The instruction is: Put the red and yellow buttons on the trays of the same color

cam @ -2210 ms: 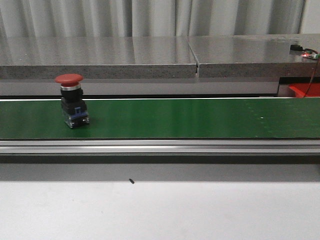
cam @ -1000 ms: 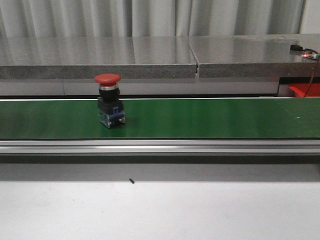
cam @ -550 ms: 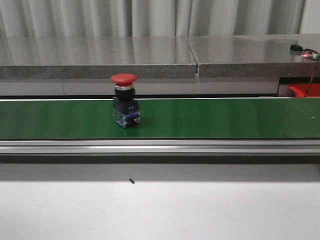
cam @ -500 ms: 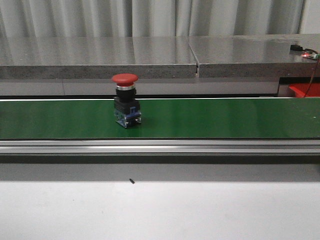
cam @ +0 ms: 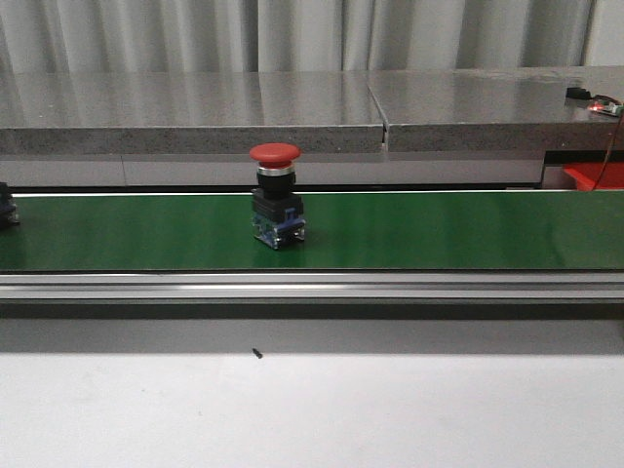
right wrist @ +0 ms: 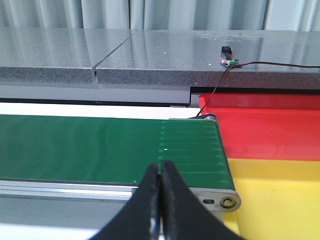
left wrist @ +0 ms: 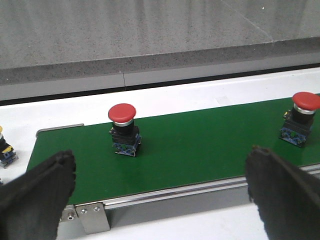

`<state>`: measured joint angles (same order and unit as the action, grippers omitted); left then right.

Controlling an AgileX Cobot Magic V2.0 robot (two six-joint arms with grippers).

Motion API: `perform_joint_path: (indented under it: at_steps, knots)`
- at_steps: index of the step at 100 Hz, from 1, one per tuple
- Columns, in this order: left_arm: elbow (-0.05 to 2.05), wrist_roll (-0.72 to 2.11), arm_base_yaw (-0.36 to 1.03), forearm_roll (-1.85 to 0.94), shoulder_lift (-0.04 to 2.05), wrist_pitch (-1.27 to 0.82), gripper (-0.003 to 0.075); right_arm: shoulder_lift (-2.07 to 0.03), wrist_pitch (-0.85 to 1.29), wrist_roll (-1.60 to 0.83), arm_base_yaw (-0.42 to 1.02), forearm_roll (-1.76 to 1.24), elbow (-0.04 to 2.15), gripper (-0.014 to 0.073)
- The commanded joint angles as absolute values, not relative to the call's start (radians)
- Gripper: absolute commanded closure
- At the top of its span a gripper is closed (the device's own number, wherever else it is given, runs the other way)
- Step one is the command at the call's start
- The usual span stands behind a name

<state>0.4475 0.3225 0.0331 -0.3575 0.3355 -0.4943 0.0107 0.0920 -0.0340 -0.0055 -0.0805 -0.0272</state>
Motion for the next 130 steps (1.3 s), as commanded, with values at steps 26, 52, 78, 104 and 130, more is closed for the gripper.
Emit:
perform_joint_path:
  at_steps: [26, 52, 78, 104, 130]
  knots:
    - [0.441, 0.311, 0.041, -0.385, 0.269, -0.411, 0.0567, 0.029, -0.091, -0.039, -0.011, -0.071, -0.005, 0.0662]
    - [0.441, 0.311, 0.041, -0.385, 0.269, -0.411, 0.0741, -0.009, 0.041, -0.039, -0.011, -0.073, 0.160, 0.0662]
    - [0.441, 0.311, 0.041, -0.385, 0.269, -0.411, 0.0741, -0.241, 0.470, -0.039, -0.011, -0.074, 0.529, 0.0662]
    - [0.441, 0.311, 0.041, -0.385, 0.269, -0.411, 0.0741, -0.576, 0.945, -0.039, -0.011, -0.086, 0.864, 0.0662]
    - [0.441, 0.311, 0.041, -0.385, 0.269, -0.411, 0.0741, -0.785, 0.996, -0.039, -0.011, -0.086, 0.937, 0.0662]
